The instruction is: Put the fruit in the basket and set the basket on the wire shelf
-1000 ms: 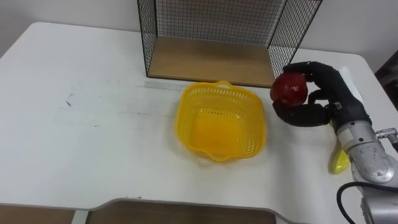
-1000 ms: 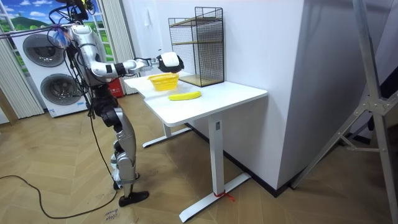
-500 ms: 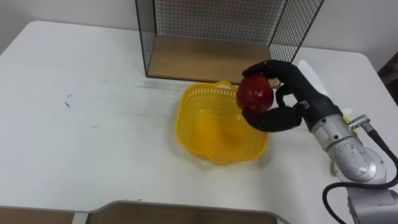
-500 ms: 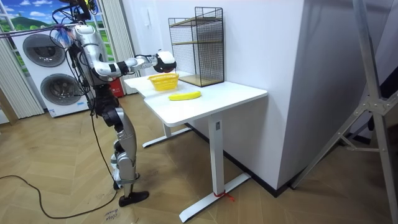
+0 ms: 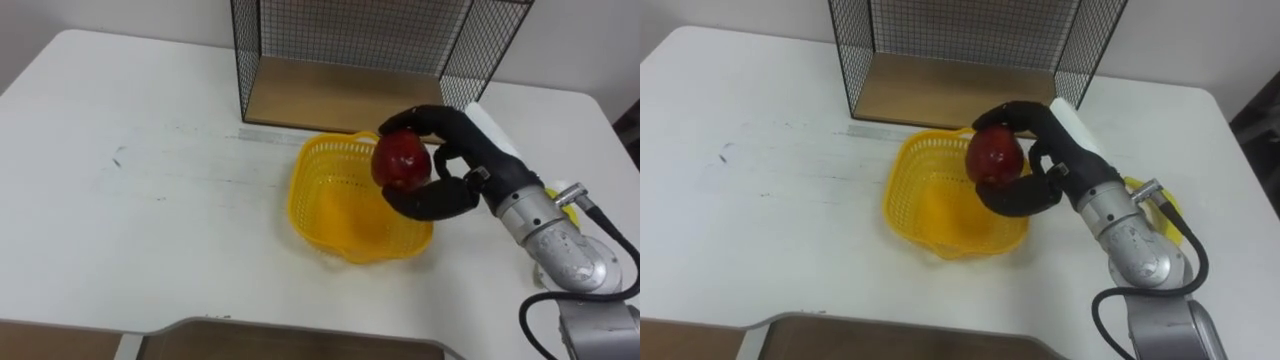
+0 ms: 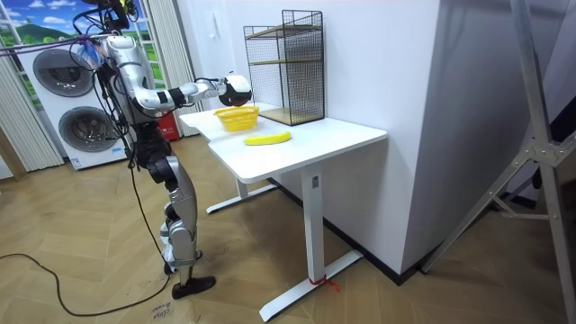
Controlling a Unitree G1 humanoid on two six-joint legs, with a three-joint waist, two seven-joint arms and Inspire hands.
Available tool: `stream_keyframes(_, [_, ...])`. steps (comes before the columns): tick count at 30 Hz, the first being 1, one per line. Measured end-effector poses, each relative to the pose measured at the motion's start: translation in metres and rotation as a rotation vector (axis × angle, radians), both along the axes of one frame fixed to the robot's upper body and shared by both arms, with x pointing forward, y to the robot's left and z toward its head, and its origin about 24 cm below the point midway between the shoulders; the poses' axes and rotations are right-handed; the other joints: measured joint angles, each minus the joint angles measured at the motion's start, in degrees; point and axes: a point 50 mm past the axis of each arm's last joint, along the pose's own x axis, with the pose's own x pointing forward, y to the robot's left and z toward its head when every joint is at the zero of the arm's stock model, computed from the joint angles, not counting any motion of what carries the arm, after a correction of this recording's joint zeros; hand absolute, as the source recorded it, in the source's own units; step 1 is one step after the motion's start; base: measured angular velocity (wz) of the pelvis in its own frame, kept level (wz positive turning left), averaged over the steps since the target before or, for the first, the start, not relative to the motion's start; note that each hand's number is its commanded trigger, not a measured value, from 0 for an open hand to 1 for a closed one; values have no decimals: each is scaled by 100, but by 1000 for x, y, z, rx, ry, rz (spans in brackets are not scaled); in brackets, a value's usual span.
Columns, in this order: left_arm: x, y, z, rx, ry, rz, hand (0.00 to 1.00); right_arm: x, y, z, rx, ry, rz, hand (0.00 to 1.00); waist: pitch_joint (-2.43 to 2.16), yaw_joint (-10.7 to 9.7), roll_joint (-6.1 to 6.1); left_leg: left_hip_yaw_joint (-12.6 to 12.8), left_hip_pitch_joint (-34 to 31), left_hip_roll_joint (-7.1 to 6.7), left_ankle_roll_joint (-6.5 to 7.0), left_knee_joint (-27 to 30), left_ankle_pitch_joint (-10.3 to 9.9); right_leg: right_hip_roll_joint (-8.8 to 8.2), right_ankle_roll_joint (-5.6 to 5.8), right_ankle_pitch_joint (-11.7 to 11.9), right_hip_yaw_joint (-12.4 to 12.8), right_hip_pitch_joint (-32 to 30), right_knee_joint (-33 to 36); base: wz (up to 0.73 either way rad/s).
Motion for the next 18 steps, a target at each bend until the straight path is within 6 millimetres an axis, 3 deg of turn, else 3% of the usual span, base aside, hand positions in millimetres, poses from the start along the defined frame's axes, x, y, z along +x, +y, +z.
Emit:
stream_keyframes(12, [6, 0, 0, -1, -19, -6, 0, 0, 0, -1, -1, 3, 0, 0, 23, 1, 45, -5, 0, 0, 0, 13, 0, 1, 0, 0, -4, 7, -1, 0])
stream_keyframes(18, [8, -1, 1, 0, -23, -9, 0, 0, 0, -1, 0, 7, -1, 0, 4, 0, 76, 17, 10, 0, 0, 14, 0, 1, 0, 1, 1, 6, -1, 0])
